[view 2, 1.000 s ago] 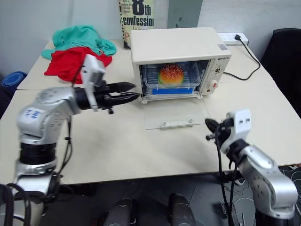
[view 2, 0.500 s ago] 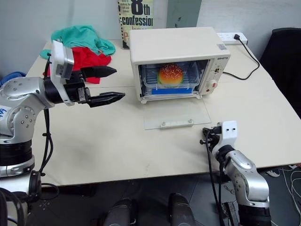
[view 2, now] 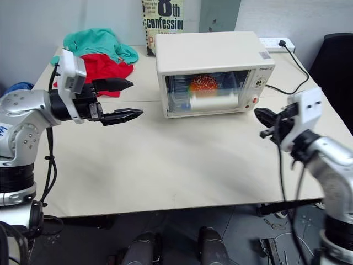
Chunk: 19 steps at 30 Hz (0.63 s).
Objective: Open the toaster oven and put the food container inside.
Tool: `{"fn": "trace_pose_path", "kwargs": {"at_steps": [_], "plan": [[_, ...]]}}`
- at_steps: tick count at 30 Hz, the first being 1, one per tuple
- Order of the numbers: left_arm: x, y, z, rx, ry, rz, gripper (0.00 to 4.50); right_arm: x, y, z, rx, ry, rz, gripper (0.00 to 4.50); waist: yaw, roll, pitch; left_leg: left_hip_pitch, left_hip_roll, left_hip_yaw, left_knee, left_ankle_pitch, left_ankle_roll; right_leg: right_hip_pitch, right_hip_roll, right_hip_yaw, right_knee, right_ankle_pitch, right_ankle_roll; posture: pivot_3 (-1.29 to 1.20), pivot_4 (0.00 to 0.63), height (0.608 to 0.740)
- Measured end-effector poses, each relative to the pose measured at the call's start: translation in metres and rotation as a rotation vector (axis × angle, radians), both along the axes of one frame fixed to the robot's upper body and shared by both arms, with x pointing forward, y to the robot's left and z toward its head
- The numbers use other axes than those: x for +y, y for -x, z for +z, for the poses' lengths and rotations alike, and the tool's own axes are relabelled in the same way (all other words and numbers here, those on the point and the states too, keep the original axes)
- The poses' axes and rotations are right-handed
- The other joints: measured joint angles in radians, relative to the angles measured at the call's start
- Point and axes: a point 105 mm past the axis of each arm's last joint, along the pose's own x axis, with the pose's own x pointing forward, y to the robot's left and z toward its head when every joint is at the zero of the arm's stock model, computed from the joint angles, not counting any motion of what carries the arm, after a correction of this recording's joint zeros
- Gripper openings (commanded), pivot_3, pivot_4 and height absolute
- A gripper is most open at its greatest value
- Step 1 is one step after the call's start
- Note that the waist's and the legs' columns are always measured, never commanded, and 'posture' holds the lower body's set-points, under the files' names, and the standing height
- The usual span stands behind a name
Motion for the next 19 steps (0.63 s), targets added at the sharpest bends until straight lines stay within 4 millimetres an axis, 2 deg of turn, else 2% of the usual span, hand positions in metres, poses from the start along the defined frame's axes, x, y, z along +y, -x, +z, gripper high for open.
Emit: {"fn": "trace_pose_path", "kwargs": {"at_steps": [3,6,11,12,15,18,19], "plan": [[0.012,-0.002,0.001,0.024,-0.018,0.017,4.47,-0.02,0.018,0.001,0.078,0.033,0.009,0.0,0.006,0.0,0.0,0.001,0.0,0.001,0.001,0.0,0.001,0.0,0.0,0.0,0.0,0.0,0.0,0.0,0.15,0.74],[0.022,-0.002,0.007,0.028,-0.03,0.023,4.5,-0.04,0.033,0.017,0.09,-0.002,-0.002,0.61,0.006,0.0,0.0,0.001,0.0,0.001,0.003,0.0,0.001,0.001,0.0,0.001,0.001,0.0,0.001,0.0,0.15,0.74],[0.035,0.001,0.014,0.034,-0.048,0.019,4.5,-0.043,0.055,0.035,0.09,-0.091,0.087,2.22,0.006,0.0,0.0,0.001,0.0,0.001,0.003,0.0,0.001,0.001,0.0,0.002,0.001,0.0,0.001,0.0,0.15,0.74],[0.034,0.002,0.013,0.037,-0.05,0.009,4.5,-0.044,0.055,0.038,0.087,-0.09,0.085,2.64,0.006,0.0,0.0,0.001,0.0,0.001,0.003,0.0,0.001,0.001,0.0,0.002,0.001,0.0,0.001,0.0,0.15,0.74],[0.033,0.005,0.013,0.049,-0.053,-0.019,4.5,-0.048,0.054,0.044,0.074,-0.101,0.078,3.53,0.006,0.0,0.0,0.001,0.0,0.001,0.003,0.0,0.001,0.001,0.0,0.002,0.001,0.0,0.001,0.0,0.15,0.74],[0.032,0.007,0.012,0.059,-0.049,-0.036,4.5,-0.051,0.054,0.041,0.085,-0.069,0.067,4.46,0.006,0.0,0.0,0.001,0.0,0.001,0.003,0.0,0.001,0.001,0.0,0.002,0.001,0.0,0.001,0.0,0.15,0.74],[0.032,0.007,0.012,0.055,-0.051,-0.032,4.5,-0.053,0.053,0.041,0.08,-0.05,0.057,4.46,0.007,0.0,0.0,0.001,0.0,0.001,0.003,0.0,0.001,0.001,0.0,0.002,0.001,0.0,0.001,0.0,0.15,0.74]]}}
